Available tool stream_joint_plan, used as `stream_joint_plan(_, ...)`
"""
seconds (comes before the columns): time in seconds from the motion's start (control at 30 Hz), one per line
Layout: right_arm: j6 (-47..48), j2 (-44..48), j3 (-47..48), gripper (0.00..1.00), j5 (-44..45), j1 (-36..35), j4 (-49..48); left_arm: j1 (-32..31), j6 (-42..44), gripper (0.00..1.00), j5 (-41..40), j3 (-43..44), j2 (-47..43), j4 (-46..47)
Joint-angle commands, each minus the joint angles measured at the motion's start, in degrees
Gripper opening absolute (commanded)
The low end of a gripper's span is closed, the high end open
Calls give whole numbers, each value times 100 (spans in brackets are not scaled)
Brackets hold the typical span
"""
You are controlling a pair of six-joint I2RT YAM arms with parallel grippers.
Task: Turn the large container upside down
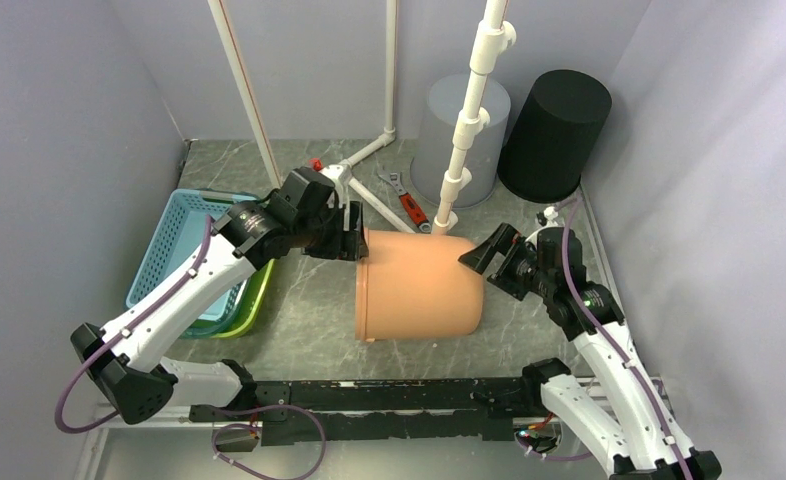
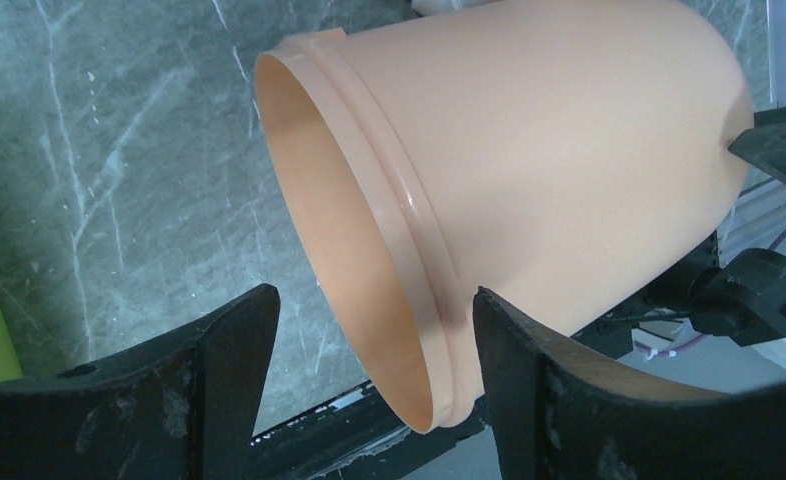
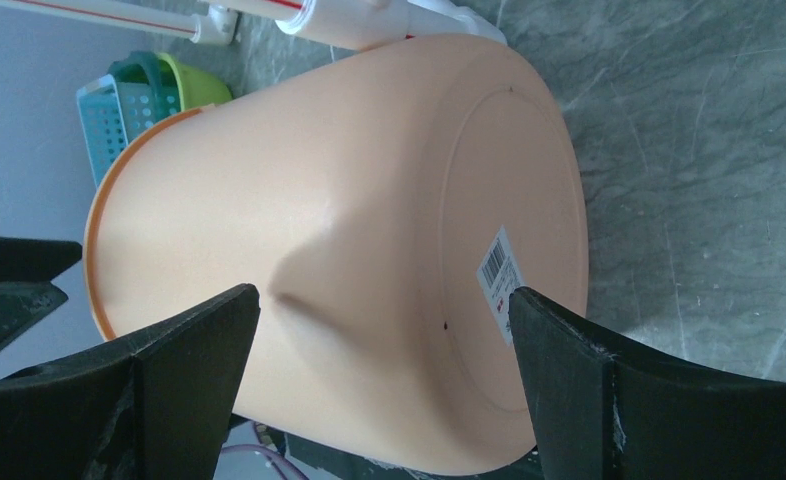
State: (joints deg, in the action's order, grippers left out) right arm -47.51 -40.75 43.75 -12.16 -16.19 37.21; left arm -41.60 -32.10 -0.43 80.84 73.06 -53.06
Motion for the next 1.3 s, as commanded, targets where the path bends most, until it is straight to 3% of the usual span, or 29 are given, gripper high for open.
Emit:
stream_joint_plan(0.0, 91, -174, 63, 100, -186, 311, -198, -16, 183, 71, 307, 308, 109, -94)
stream_joint_plan(0.13, 462, -499, 89, 98, -1007, 758, -416, -16, 163, 68, 338, 372, 177, -238)
stream_joint_plan(0.3, 197, -372, -164, 95, -1395, 818, -854, -21, 151, 60, 438, 246, 163, -139)
stream_joint_plan(0.47, 180, -297, -251, 91, -1645, 819, -865, -23, -102, 44, 579, -163, 69, 131)
stream_joint_plan(0.53, 302, -338, -173, 90, -1572, 819, -685, -17, -288, 45, 683, -426, -64, 391)
stream_joint_plan(0.63, 312, -296, -160, 89, -1585, 818, -653, -18, -471, 55, 826, -620, -265, 709)
stream_joint_plan(0.8, 192, -203, -249, 88, -1736, 816, -793, -23, -420, 62, 676, -514, -390, 798)
stream_joint_plan(0.97, 118, -149, -257, 82, -1823, 816, -825, -23, -59, 56, 414, -236, 21, 253)
stream_joint_plan(1.1, 23, -57, -269, 78, -1986, 819, -937, -23, 41, 45, 311, -233, 277, -86)
stream_joint_plan(1.27, -146, 33, -313, 76, -2315, 819, -1158, -23, -202, 38, 436, -799, 15, 292)
